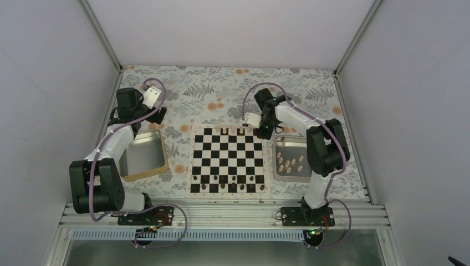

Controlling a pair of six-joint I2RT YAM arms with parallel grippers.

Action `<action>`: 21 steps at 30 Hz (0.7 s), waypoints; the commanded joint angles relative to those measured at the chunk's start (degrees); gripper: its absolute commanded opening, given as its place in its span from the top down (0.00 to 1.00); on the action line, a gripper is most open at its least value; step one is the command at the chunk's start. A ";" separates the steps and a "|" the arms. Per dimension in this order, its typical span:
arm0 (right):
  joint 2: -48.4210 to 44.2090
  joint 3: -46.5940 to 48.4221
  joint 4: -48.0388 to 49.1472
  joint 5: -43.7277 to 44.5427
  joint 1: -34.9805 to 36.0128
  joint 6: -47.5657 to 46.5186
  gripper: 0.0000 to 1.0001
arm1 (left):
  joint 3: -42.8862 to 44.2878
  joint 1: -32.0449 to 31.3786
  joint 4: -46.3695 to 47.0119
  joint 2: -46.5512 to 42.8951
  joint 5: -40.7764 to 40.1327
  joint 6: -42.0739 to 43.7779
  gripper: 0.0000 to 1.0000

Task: Set up the chess pieces on the board
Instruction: Place the chess piece on the chessboard.

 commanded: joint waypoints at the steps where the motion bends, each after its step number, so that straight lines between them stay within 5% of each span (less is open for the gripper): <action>1: 2.14 1.64 2.99 -1.82 0.45 0.58 0.89 | 0.10 0.44 1.28 0.51 1.06 0.23 0.00; 21: 5.57 0.39 2.87 -2.08 0.43 -0.44 0.87 | 0.10 0.55 1.28 1.50 1.24 0.39 0.00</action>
